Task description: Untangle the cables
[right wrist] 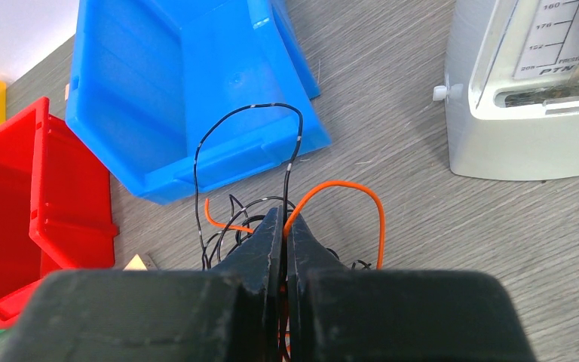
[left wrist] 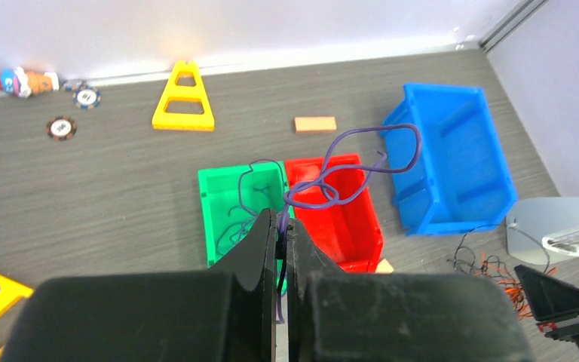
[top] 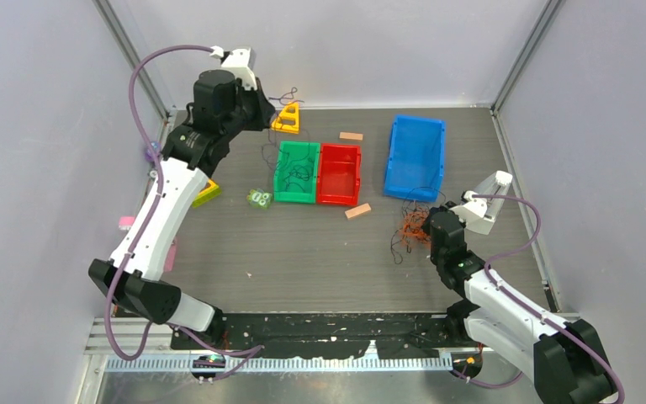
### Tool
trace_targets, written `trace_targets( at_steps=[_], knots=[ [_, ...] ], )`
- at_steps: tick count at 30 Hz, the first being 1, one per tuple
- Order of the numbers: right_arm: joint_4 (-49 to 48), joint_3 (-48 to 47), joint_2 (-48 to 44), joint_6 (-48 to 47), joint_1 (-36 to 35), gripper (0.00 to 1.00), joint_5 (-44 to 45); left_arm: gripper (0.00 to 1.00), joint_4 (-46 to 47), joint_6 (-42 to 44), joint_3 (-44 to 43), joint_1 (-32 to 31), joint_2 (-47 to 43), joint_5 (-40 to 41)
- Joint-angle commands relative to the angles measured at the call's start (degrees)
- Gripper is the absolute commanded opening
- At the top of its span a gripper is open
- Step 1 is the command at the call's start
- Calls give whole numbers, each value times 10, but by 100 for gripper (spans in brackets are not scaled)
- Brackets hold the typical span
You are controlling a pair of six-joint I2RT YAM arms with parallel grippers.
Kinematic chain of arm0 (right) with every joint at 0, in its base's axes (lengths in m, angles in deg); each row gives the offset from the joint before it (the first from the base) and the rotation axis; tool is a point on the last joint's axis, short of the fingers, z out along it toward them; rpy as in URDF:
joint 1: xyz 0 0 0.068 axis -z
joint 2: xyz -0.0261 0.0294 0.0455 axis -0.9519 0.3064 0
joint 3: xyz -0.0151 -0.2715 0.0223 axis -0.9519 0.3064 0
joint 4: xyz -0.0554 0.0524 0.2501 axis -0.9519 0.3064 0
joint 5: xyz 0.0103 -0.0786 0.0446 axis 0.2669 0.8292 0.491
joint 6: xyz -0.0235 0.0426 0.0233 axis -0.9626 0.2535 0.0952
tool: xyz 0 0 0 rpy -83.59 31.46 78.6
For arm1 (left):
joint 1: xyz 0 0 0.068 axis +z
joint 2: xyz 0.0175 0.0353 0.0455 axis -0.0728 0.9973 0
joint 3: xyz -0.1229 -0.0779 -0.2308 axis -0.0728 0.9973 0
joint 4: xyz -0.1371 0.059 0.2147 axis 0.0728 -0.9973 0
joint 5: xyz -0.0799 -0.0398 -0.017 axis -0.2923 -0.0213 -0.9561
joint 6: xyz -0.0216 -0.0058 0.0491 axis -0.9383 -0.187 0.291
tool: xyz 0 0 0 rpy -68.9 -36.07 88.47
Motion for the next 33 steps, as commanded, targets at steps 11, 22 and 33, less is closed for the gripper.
trace_targets(
  at_steps=[11,22,33],
  knots=[
    [-26,-5,1,-9,2,5,6,0,76,-28,-48,-2,72,-73],
    [-25,-6,1,-10,2,5,7,0,226,-57,123,-2,48,-17],
    [-26,-6,4,-9,2,5,5,0,300,-65,288,-2,17,26]
  ],
)
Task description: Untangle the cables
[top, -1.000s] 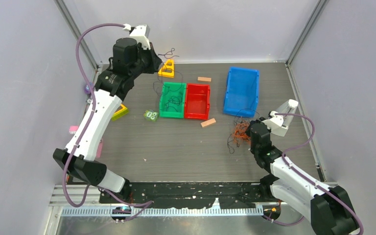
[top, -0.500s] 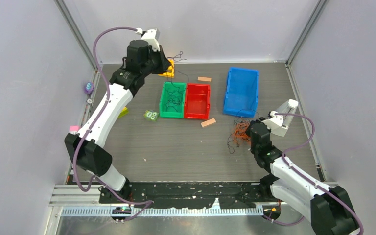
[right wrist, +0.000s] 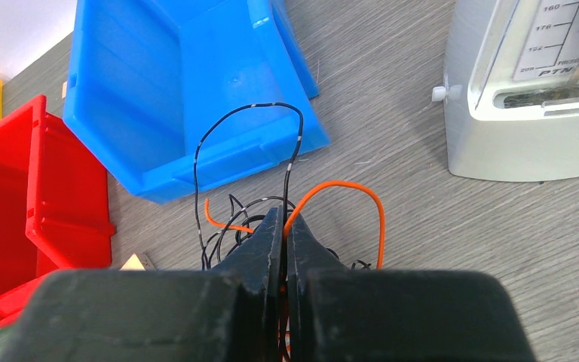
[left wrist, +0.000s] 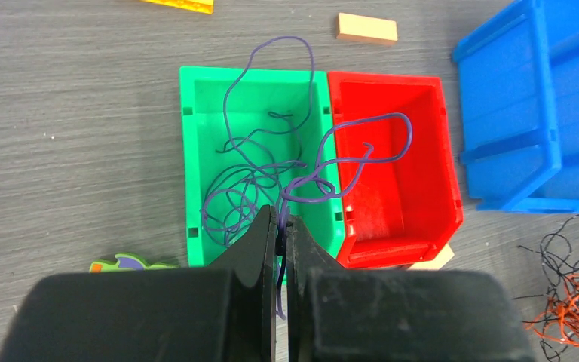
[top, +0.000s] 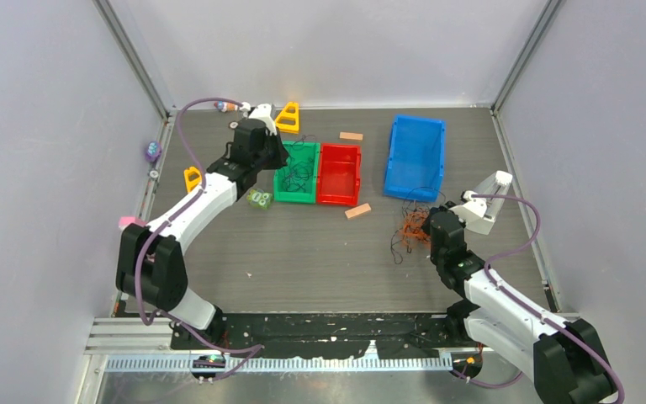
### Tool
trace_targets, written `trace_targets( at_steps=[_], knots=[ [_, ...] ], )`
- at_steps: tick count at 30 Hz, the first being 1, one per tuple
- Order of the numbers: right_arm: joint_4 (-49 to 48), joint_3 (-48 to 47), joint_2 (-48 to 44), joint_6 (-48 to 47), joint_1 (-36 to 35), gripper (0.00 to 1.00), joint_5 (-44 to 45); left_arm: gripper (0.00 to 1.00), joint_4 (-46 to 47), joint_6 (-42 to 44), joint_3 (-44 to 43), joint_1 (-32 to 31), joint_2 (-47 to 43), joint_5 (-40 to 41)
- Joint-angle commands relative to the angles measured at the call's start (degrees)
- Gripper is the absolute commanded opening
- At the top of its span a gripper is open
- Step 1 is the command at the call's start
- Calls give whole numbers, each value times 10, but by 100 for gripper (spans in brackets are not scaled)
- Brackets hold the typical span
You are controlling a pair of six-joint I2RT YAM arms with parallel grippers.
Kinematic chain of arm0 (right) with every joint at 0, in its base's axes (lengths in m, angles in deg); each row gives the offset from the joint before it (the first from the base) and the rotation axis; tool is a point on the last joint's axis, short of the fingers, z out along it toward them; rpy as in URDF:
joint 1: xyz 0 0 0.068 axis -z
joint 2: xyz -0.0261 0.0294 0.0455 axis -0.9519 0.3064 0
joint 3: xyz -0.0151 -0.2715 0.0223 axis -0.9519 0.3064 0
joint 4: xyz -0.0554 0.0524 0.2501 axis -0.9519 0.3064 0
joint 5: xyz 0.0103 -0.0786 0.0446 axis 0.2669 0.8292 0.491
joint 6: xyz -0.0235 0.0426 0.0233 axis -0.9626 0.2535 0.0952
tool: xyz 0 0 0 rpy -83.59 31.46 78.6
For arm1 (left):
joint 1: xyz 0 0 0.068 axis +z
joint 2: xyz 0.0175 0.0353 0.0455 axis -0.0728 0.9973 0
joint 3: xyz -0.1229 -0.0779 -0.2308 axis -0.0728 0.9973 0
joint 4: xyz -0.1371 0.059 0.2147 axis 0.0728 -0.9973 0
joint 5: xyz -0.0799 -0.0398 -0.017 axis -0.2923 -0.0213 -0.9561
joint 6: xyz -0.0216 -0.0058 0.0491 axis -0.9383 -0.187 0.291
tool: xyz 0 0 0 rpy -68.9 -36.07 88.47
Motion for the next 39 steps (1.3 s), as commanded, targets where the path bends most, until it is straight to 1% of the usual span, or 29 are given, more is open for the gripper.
trace_targets(
  at_steps=[1,8,12,17,22,28,35,39],
  knots=[
    [-26,-6,4,-5,2,5,5,0,60,-5,20,-2,-35,24],
    [-26,-6,4,-4,2,5,4,0,60,0,63,-2,-49,17],
    [-26,-5,3,-4,2,5,3,0,18,4,51,-2,-27,20],
    [-26,-6,3,-4,2,5,2,0,-57,11,-42,-2,70,9],
    [-23,-5,-2,-4,2,5,6,0,-143,0,-134,-1,157,9],
    [-23,-4,-4,-4,1,5,7,0,-258,6,-229,-1,249,38],
    [-25,-5,1,-3,2,5,3,0,-353,34,-354,-2,367,2],
    [-27,-5,4,-3,2,5,1,0,-381,45,-405,-2,414,-3]
  ],
)
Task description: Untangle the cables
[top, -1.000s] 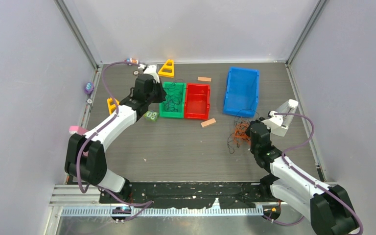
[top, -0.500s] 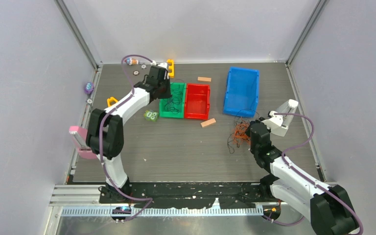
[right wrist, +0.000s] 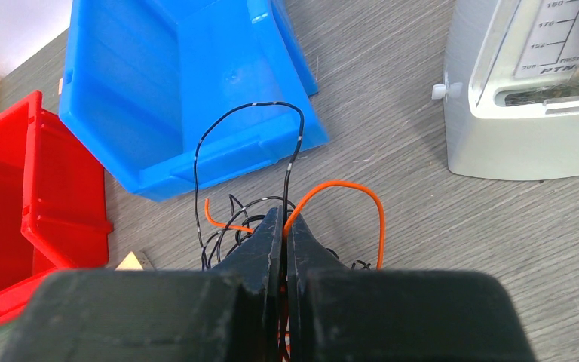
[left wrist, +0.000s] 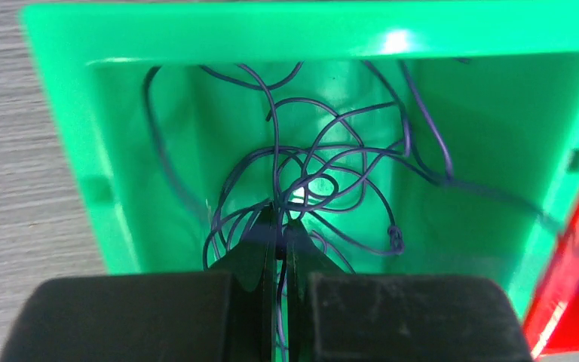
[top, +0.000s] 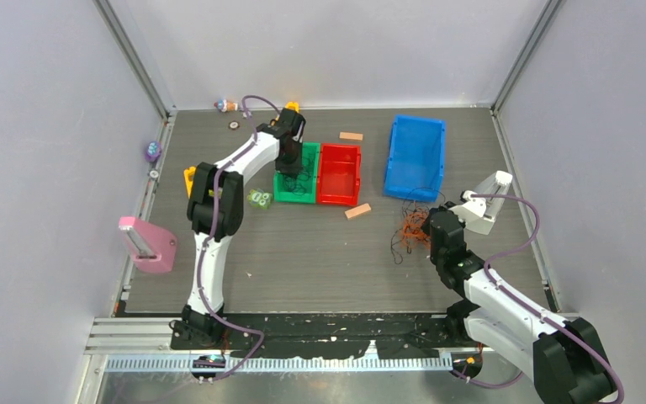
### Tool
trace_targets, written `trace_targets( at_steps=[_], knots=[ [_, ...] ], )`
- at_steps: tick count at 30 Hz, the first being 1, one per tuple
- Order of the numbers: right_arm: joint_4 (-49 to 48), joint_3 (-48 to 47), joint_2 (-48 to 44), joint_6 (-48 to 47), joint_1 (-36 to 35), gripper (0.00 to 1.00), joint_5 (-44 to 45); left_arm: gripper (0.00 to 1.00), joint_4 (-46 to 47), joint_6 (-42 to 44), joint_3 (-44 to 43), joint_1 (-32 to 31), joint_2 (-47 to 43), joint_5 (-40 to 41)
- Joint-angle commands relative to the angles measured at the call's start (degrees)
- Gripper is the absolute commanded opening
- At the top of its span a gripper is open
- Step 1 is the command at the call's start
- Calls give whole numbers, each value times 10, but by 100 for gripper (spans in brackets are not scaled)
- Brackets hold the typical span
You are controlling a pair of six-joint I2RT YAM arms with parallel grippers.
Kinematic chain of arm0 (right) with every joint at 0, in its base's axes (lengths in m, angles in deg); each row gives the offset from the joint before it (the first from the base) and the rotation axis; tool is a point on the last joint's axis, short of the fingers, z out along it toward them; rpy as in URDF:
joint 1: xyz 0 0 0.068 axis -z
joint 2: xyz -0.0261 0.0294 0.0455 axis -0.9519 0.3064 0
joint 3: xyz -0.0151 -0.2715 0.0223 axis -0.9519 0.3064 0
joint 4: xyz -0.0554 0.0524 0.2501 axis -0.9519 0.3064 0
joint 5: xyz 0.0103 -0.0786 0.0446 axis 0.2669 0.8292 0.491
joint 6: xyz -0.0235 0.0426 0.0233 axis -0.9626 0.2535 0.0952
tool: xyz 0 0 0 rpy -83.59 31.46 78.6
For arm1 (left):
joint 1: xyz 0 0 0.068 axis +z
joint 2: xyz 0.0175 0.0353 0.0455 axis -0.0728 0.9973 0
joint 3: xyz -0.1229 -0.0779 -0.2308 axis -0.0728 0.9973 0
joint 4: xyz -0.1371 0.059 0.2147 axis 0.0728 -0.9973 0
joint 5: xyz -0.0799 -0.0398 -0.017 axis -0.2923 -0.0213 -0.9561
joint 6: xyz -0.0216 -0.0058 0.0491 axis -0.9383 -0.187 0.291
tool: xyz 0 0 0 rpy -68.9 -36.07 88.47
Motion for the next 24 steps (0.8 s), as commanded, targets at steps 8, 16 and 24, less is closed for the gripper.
trace_targets(
  at_steps=[8,16,24],
  knots=[
    [-30,-8,4,-9,2,5,-7,9,-38,38,-34,-3,-4,-9],
    [-102,-12,24,-79,1,5,-141,38,11,46,45,-4,-139,-4],
    [-213,-25,65,-169,-55,6,-324,49,45,54,101,-16,-245,-43]
  ],
)
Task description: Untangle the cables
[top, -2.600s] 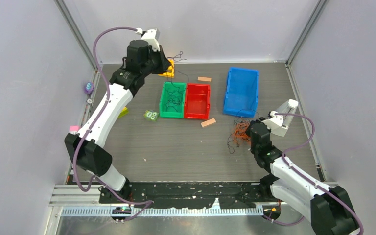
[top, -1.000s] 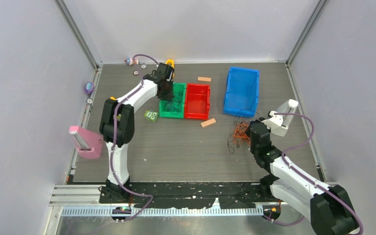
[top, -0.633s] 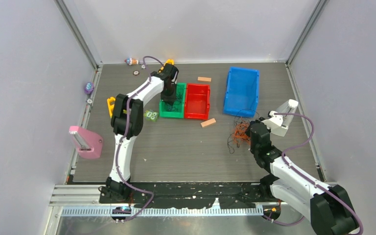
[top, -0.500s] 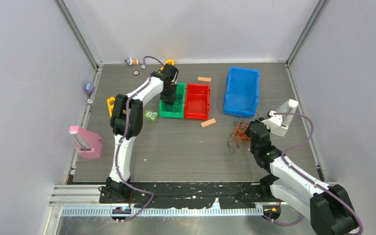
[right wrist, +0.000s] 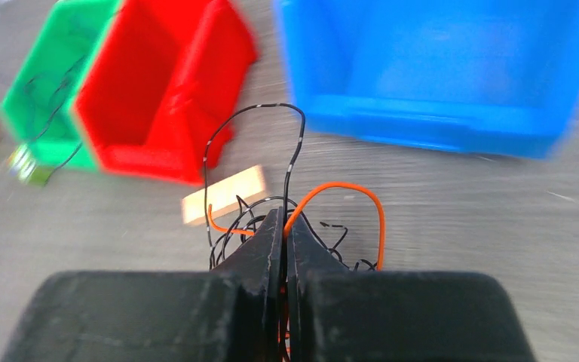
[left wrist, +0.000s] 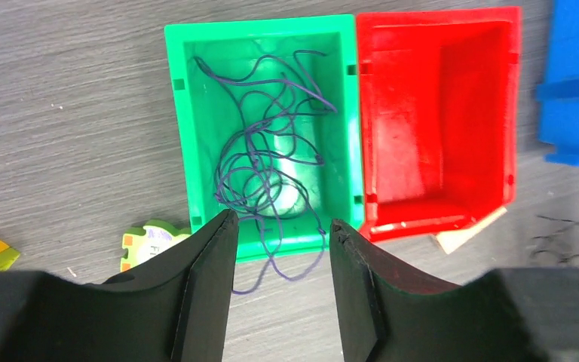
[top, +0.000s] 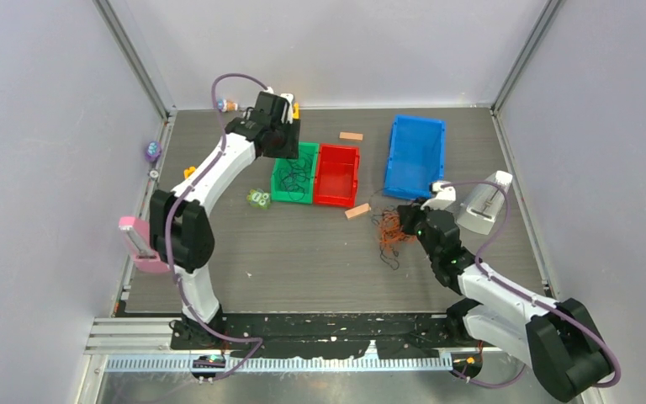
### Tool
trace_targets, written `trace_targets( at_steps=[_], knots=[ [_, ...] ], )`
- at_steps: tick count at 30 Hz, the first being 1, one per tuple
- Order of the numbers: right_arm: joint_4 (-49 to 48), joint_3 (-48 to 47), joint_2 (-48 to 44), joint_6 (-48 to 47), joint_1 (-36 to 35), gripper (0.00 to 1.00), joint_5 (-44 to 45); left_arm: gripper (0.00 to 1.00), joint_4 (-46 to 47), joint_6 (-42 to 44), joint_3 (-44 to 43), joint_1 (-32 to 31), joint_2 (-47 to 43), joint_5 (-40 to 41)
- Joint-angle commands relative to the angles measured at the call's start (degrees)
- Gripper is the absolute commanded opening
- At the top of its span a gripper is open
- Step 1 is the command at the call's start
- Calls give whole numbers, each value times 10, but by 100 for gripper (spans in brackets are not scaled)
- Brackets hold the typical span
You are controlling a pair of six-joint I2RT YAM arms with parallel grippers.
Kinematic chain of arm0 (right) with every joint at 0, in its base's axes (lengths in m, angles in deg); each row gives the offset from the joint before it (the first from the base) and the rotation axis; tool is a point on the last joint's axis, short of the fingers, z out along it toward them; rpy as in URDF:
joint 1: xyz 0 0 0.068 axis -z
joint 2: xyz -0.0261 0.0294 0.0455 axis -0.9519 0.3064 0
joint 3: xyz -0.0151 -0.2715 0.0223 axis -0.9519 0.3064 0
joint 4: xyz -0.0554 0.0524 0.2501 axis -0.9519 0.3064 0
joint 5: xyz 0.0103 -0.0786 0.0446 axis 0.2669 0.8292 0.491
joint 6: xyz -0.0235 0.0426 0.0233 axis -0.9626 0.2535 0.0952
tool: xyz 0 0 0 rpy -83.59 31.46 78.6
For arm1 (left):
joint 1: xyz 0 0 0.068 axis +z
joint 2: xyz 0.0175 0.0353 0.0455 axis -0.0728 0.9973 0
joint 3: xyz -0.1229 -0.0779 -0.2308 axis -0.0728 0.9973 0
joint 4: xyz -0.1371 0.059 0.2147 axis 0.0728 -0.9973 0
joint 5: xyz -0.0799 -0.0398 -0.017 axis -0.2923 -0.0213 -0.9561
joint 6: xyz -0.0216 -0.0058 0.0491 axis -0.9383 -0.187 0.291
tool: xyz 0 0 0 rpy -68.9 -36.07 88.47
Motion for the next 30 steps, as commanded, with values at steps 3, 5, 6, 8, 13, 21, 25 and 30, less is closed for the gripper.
trace_targets(
  at_steps=[3,5,6,8,13,21,25,30],
  knots=[
    [-150,-36,38,-116,-101,10,-185,51,93,15,119,-18,-133,-50],
    [-178,-43,60,-128,-118,29,-257,54,135,21,185,-29,-191,-48],
    [-187,-48,77,-125,-121,45,-287,57,161,23,218,-35,-227,-44],
    [-191,-54,87,-121,-124,81,-287,61,206,24,300,-52,-284,-47],
    [-157,-40,55,-127,-124,94,-211,67,330,16,470,-88,-386,-81],
    [-61,-2,-21,-104,-124,82,-132,69,474,16,597,-112,-405,-171],
    [-23,27,-53,-88,-124,78,-130,70,483,28,597,-134,-378,-171],
    [-24,30,-46,-81,-124,76,-143,71,424,10,611,-128,-397,62]
  ],
)
